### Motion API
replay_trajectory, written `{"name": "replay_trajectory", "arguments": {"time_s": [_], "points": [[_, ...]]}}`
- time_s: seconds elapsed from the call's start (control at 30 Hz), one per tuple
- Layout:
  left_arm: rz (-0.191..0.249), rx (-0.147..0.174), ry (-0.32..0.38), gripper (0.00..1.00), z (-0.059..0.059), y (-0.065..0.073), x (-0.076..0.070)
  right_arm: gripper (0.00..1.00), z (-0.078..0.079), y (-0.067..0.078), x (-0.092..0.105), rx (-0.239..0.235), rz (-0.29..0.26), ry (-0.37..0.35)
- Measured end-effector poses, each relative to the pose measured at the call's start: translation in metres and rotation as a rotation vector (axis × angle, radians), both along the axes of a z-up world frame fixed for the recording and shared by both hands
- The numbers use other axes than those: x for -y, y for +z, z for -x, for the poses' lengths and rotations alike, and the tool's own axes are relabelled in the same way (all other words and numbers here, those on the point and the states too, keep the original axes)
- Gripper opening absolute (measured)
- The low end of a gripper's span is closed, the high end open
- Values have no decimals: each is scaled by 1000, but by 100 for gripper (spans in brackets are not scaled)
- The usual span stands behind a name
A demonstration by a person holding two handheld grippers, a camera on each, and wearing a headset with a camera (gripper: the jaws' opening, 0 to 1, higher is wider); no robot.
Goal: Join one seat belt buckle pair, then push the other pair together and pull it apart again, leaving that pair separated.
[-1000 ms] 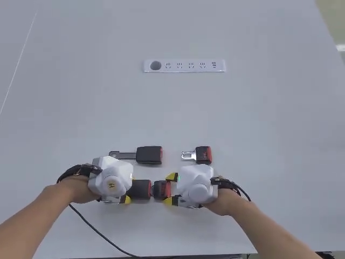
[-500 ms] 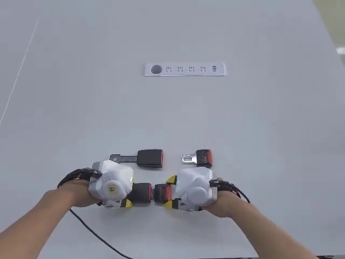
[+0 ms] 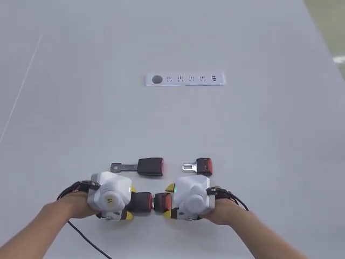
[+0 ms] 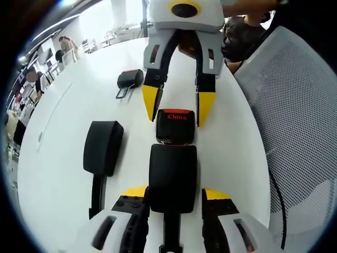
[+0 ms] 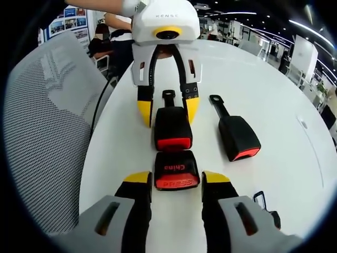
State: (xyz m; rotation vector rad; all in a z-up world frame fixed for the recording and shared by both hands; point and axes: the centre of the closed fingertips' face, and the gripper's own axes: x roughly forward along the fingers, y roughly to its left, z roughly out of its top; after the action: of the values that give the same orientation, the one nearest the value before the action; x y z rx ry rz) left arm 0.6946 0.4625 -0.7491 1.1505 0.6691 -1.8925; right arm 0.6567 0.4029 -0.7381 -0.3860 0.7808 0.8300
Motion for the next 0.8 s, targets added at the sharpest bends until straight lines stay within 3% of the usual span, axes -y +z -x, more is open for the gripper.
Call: {"name": "replay_trajectory", "arguments": {"time_s": [0.43, 0.8], "points": [[62, 24, 48, 46, -4, 20, -3, 43, 5, 13, 7, 43, 22, 2], [143, 33, 123, 49, -21, 47, 7, 45, 2, 34, 31, 78, 43, -38]]}}
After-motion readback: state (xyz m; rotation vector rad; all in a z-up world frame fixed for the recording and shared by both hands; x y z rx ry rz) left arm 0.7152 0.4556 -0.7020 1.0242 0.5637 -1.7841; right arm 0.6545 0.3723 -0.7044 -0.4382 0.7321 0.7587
